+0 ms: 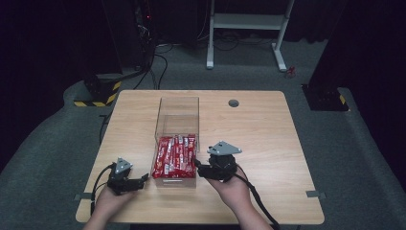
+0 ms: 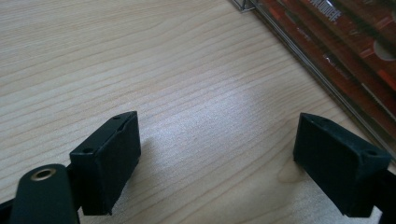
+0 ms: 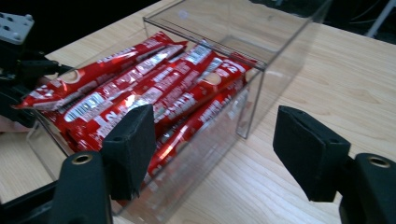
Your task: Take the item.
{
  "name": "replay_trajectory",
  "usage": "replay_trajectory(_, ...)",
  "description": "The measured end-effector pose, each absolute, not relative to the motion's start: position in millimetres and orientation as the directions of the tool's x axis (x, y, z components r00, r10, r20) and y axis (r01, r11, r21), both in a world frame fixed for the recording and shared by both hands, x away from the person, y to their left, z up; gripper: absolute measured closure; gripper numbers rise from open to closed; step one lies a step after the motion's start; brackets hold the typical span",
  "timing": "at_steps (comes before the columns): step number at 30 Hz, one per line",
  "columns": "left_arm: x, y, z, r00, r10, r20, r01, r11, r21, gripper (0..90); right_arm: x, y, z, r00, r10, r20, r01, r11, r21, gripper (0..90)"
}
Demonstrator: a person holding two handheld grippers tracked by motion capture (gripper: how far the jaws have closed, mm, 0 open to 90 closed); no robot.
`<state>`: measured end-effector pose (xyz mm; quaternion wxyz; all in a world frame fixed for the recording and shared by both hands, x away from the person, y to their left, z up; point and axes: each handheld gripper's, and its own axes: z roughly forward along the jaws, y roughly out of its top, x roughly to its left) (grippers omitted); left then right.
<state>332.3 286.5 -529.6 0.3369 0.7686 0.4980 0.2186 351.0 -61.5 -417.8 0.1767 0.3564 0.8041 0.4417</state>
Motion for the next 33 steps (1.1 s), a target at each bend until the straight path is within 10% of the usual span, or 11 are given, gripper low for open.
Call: replay_trajectory(33,332.3,286.5,-529.4,0.419,0.908,0.006,0.615,-0.289,0.734,15.1,348.2,-29.2,-434.7,-0.719,0.690,0.077,0.436,0.362,0.824,68.9)
